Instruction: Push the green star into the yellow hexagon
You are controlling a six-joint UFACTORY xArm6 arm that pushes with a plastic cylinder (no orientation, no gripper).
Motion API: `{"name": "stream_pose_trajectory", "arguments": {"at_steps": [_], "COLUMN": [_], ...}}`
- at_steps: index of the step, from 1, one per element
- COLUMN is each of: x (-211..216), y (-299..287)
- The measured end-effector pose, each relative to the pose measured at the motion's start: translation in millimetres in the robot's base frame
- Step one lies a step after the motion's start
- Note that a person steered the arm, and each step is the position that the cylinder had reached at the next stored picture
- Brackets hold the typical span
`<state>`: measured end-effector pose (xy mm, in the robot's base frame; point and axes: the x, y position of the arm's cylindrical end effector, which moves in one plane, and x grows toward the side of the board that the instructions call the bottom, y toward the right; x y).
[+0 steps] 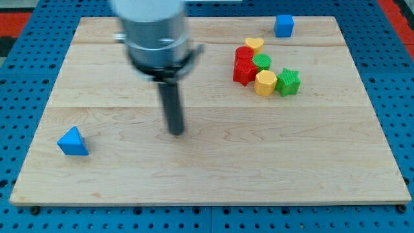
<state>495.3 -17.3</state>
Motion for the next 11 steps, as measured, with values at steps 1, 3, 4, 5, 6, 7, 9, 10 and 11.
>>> {"name": "stream_pose_trajectory", "arguments": {"at_steps": [1,3,4,5,6,7,9,10,11], "x": [0.0,-28.1,-78.0,-107.8,-111.6,-111.7,-114.7,-115.4,-112.9], "y": [107.4,288.6,305.9,241.8,136.4,19.9,3.3,39.8,43.3]}}
